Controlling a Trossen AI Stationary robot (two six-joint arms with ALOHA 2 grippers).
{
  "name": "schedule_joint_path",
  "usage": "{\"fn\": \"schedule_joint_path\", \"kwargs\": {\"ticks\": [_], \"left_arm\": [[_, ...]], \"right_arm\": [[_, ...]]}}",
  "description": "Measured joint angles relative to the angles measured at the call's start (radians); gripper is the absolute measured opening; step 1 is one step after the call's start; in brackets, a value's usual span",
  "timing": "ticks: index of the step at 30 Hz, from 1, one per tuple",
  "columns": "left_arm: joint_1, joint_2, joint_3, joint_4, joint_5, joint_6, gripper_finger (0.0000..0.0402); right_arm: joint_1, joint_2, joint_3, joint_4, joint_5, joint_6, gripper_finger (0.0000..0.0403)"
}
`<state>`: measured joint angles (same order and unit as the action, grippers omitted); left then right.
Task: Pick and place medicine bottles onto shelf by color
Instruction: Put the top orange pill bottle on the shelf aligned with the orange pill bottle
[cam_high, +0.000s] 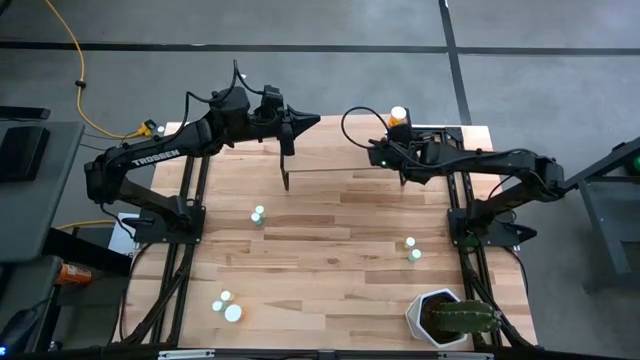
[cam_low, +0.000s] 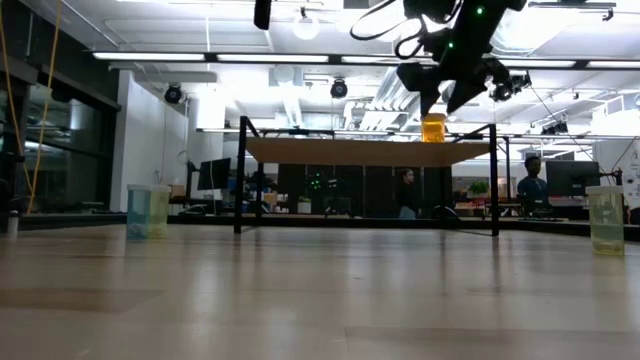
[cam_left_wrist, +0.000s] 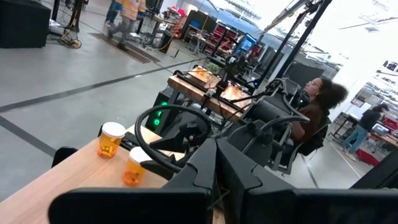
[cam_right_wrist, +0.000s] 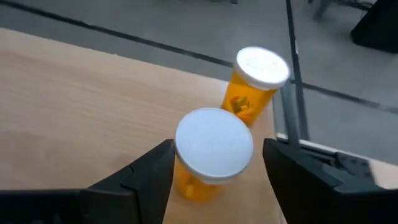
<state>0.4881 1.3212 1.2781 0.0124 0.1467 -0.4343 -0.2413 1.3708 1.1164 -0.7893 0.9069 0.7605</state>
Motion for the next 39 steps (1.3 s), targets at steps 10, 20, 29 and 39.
{"fn": "schedule_joint_path", "kwargs": {"ticks": [10,20,29,39], "left_arm": [[0.0,0.0,0.0,0.0,0.0,0.0,0.0],[0.0,0.0,0.0,0.0,0.0,0.0,0.0],[0.0,0.0,0.0,0.007,0.0,-0.008,0.0],[0.0,0.0,0.0,0.01,0.0,-0.035,0.0]], "right_arm": [[0.0,0.0,0.1,-0.177,0.011,-0.048,0.0236],[-0.001,-0.021,0.266,-0.137,-0.185,-0.268,0.0226],[-0.038,0.049,0.224,-0.082,-0.547,-0.32,0.0016],[-0.15,0.101,0.224,-0.11,-0.576,-0.289,0.0003]]}}
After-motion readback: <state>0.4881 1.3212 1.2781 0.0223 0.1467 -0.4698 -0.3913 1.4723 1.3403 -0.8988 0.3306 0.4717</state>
